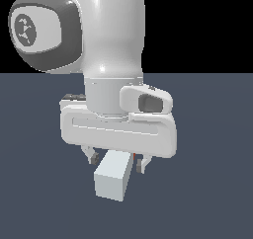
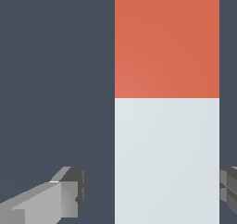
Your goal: Insert the peg into the horizontal hole in a box.
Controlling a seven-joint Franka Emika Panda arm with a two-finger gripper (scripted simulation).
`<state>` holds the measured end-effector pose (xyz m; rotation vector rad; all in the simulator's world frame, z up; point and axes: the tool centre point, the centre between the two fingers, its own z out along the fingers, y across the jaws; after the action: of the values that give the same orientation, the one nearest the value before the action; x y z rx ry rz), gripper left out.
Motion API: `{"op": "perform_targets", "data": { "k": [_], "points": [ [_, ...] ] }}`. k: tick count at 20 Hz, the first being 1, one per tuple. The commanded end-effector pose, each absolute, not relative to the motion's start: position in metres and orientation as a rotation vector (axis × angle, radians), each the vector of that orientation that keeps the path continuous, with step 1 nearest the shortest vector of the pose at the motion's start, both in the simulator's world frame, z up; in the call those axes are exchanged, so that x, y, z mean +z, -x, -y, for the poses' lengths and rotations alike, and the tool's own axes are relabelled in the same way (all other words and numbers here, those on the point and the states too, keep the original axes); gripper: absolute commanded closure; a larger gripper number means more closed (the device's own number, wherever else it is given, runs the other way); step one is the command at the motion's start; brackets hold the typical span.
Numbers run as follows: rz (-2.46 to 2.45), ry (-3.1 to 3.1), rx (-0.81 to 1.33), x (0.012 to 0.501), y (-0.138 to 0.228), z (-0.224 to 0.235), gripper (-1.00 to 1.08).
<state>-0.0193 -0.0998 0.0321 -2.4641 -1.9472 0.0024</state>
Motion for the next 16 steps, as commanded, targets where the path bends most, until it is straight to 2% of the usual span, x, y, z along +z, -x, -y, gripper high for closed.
{"op": "perform_targets", "data": {
  "k": [1,4,5,16],
  "points": [
    [1.948,2.465,0.001,0.0252,0.0185,0.0999,-0.92],
    [1.948,2.465,0.001,0.023,0.0179,0.1,-0.92],
    [1.948,2.465,0.001,0.023,0.0179,0.1,1.08],
    [1.947,2.466,0.0,0.0235,0.0179,0.1,1.08]
  ]
}}
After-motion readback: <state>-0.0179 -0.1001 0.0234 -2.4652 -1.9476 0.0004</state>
